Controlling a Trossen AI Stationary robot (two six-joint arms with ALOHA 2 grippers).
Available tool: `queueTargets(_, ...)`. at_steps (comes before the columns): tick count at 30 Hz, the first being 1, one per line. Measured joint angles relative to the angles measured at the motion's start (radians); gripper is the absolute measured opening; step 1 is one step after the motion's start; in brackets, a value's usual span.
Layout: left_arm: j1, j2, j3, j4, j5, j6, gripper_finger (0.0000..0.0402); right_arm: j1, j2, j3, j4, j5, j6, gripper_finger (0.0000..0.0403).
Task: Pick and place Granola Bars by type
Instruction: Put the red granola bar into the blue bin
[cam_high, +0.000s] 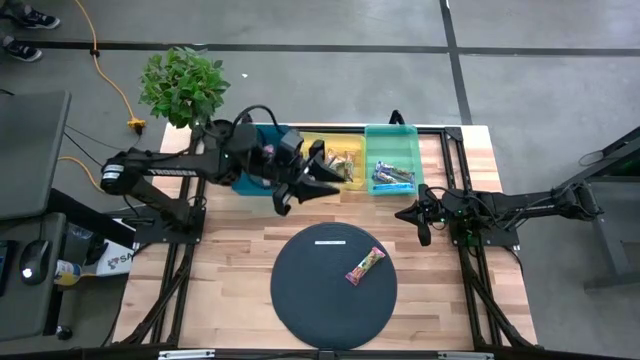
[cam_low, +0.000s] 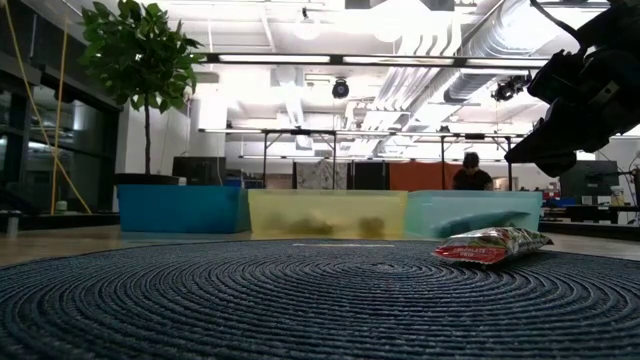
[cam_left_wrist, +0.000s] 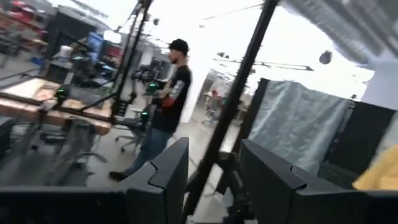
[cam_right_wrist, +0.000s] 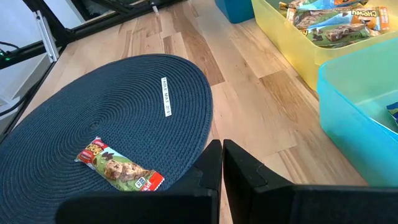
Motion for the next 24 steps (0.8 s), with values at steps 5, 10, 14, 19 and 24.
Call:
queueTargets(5,-0.065,0.021,0.000,0.072,-0.055,-0.005,0.0143,0.000,0.000,0.000,0.002,0.000,0.000,0.0000)
queueTargets(10,-0.124,0.061,0.076,0.069,-0.116,0.019,0.0143,0.000,0.000,0.000,0.001,0.000,0.000,0.0000)
queueTargets(14,-0.158,0.121,0.237,0.012,-0.125,0.073,0.0143,0.000,0.000,0.000,0.001,0.000,0.000,0.0000)
queueTargets(19,-0.187,0.234,0.519,-0.258,-0.237,0.144,0.0143,0.000,0.000,0.000,0.000,0.000,0.000,0.0000)
queueTargets(24,-0.205,0.357,0.800,-0.495,-0.360,0.156,0.0143,0.000,0.000,0.000,0.000,0.000,0.000,0.0000)
